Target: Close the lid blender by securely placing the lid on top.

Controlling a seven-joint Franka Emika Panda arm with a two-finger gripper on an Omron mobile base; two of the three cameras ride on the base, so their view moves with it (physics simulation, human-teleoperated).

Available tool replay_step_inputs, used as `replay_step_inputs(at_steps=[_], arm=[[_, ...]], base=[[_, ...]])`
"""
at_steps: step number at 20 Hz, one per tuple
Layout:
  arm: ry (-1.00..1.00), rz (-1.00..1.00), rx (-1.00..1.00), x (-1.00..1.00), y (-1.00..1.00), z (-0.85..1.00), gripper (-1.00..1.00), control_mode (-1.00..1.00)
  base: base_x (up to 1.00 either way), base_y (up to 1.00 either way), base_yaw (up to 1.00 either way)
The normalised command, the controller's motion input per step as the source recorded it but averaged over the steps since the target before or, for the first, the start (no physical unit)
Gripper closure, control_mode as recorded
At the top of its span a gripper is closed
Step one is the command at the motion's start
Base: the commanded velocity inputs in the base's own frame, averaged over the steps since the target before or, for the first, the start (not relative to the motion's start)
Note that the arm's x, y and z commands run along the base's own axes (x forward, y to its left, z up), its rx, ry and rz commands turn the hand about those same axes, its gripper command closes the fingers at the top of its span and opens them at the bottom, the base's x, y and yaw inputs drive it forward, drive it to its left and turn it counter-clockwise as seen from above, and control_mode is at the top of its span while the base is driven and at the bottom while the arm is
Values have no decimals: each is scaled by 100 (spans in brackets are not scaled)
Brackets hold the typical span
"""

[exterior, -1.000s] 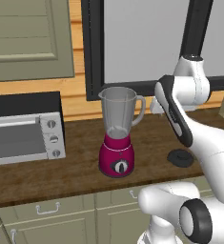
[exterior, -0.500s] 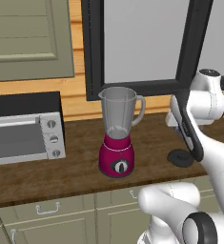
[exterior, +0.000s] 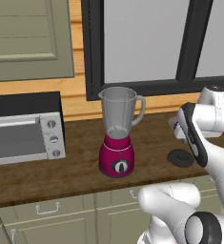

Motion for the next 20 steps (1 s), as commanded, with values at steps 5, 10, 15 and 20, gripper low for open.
replay_step_inputs(at_steps=[5,10,15,20], arm=[[2,-1,0,2,-31,-54,-100,-100],[2,0,0,12,-18,-47,-100,-100],[3,0,0,32,-6,-36,-100,-100],[1,0,1,32,0,-22,-100,-100]], base=[[0,0,0],[0,0,0],[0,0,0],[0,0,0]])
